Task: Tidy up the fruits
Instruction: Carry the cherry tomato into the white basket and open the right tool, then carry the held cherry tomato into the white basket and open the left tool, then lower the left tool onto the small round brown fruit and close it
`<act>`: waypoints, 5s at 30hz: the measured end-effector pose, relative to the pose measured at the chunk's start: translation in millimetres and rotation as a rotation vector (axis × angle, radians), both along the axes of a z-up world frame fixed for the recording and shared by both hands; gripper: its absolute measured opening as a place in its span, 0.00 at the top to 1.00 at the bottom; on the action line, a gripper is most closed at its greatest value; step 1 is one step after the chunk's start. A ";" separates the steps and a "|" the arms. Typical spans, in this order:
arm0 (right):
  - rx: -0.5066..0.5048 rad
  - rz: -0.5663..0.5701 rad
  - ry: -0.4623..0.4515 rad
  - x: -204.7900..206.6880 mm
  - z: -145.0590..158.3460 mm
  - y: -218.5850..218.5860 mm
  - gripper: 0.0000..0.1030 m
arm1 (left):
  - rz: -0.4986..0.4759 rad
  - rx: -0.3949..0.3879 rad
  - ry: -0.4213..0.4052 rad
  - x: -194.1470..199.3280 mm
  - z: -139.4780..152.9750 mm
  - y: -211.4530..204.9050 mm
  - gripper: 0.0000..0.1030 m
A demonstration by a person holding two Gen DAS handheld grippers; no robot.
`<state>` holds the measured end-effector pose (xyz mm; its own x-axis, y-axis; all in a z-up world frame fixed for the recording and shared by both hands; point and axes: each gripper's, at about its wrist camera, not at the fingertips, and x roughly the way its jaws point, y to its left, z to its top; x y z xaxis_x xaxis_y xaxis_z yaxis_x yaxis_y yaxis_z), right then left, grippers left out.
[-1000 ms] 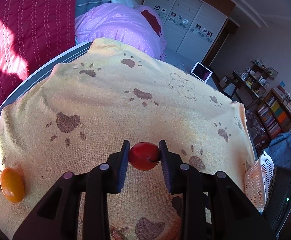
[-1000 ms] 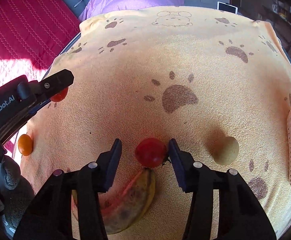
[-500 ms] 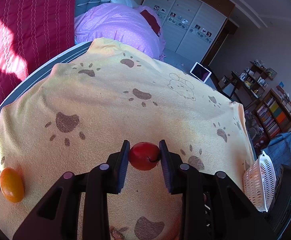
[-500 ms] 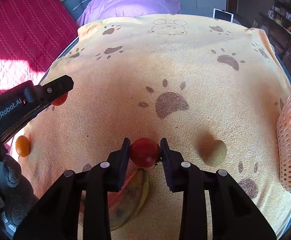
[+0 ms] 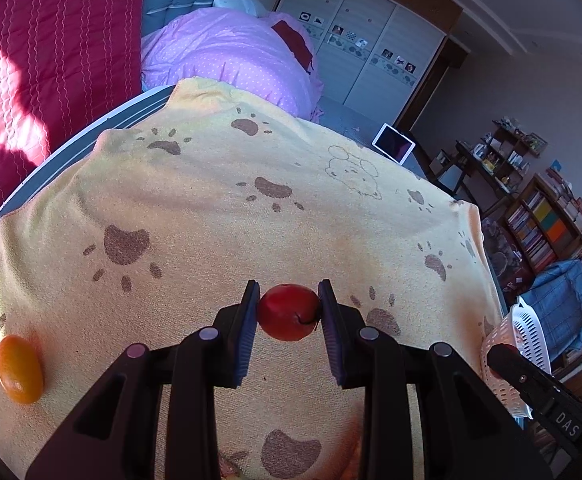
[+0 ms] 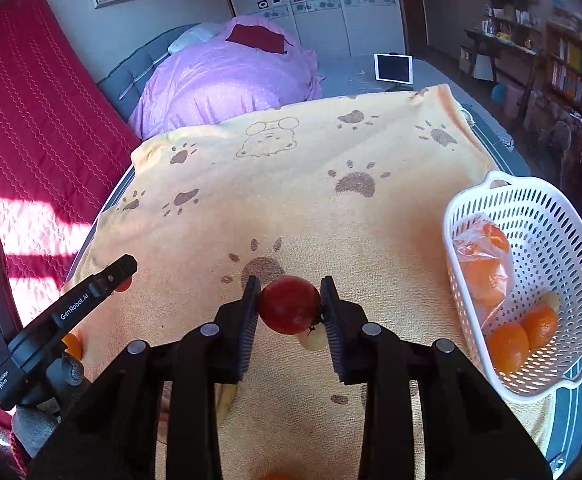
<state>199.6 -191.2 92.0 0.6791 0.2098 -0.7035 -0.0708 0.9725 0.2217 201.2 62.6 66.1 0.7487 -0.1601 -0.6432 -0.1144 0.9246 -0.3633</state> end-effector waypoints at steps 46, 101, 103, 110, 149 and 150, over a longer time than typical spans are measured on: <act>-0.024 -0.502 -0.181 -90.4 -24.7 -143.3 0.47 | -0.049 0.045 -0.017 -4.8 -1.3 -20.4 0.70; 0.090 -0.780 -0.257 -127.0 -58.1 -189.3 0.33 | -0.538 0.150 -0.058 5.6 37.6 -295.1 0.36; 0.092 -0.781 -0.262 -128.9 -58.1 -188.2 0.33 | -0.521 0.152 -0.057 7.0 38.8 -283.8 0.36; 0.093 -0.777 -0.266 -130.2 -57.8 -185.7 0.33 | -0.444 0.178 -0.034 14.8 36.6 -236.1 0.36; 0.077 -0.757 -0.258 -124.9 -54.1 -184.0 0.33 | -0.492 0.306 0.136 9.0 -45.8 -185.7 0.74; 0.074 -0.756 -0.258 -124.7 -53.6 -184.0 0.33 | -0.493 0.306 0.129 6.5 -45.9 -185.8 0.75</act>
<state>74.9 -375.3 38.4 0.7955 -0.3322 -0.5068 0.5434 0.7612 0.3540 207.7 -123.2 20.2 0.5458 -0.2621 -0.7958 0.3301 0.9403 -0.0833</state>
